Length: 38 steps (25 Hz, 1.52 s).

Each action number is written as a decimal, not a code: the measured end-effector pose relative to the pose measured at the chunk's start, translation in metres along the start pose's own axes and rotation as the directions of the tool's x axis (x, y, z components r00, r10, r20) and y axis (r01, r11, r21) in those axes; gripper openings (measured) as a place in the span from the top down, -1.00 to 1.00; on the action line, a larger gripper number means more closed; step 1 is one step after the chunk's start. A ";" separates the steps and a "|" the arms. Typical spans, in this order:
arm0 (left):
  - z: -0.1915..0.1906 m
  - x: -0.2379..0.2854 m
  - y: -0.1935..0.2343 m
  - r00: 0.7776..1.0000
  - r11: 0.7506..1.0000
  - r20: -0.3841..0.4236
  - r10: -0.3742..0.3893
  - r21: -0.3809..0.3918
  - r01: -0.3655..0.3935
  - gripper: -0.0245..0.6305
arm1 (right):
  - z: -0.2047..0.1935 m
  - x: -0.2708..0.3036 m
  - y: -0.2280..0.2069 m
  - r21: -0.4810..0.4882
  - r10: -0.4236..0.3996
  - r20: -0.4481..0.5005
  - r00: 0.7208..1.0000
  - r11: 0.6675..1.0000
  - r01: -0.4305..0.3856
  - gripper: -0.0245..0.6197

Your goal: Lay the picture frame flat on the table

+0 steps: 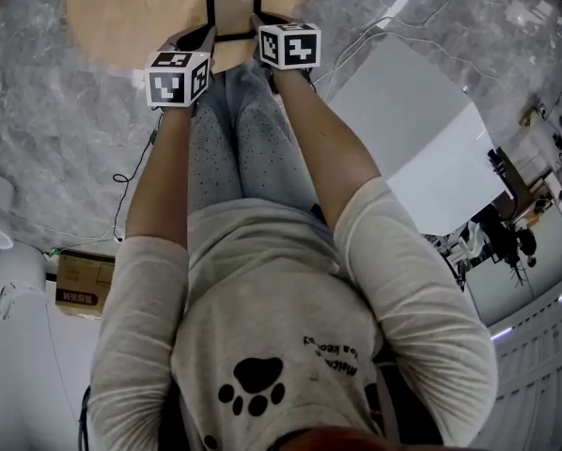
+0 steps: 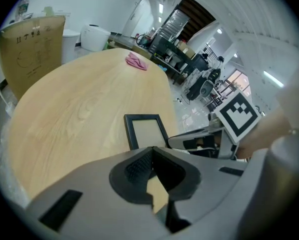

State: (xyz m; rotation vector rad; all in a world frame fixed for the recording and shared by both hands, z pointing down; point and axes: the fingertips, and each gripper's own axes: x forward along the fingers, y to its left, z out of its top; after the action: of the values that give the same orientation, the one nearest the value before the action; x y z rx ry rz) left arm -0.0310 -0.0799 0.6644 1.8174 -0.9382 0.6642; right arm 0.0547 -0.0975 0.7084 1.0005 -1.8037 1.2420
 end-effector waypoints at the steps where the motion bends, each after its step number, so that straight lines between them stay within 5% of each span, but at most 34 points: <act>1: 0.001 -0.002 -0.003 1.000 1.000 0.001 -0.006 0.010 0.006 0.90 | 0.003 -0.001 0.000 0.021 0.007 0.011 1.000 1.000 -0.007 0.89; 7: 0.007 -0.021 -0.018 0.999 0.998 -0.046 -0.002 0.061 0.005 0.90 | 0.009 -0.025 0.001 0.073 -0.003 0.031 1.000 0.997 0.001 0.89; 15: 0.035 -0.067 -0.043 0.999 0.996 0.033 0.026 0.079 -0.028 0.90 | 0.010 -0.099 0.015 0.108 -0.023 0.089 0.996 0.994 0.013 0.89; 22: 0.062 -0.109 -0.079 0.989 0.992 0.139 0.039 0.113 -0.055 0.90 | 0.029 -0.163 0.037 -0.014 -0.030 0.194 0.981 0.999 0.033 0.89; 26: 0.081 -0.134 -0.096 0.976 0.986 0.210 0.058 0.139 -0.088 0.90 | 0.055 -0.200 0.049 -0.025 -0.023 0.315 0.949 0.999 0.032 0.89; 32: 0.124 -0.179 -0.116 0.926 0.983 0.370 0.077 0.126 -0.132 0.90 | 0.083 -0.254 0.067 -0.051 -0.018 0.458 0.889 0.998 0.046 0.89; 38: 0.156 -0.232 -0.136 0.873 0.965 0.479 0.095 0.170 -0.199 0.90 | 0.108 -0.318 0.101 -0.147 0.007 0.611 0.791 0.983 0.105 0.89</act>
State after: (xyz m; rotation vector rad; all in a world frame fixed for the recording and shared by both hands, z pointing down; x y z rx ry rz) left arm -0.0416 -0.1159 0.3556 2.1679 -1.3811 0.4327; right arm 0.0916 -0.1143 0.3601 1.4503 -2.3045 0.7393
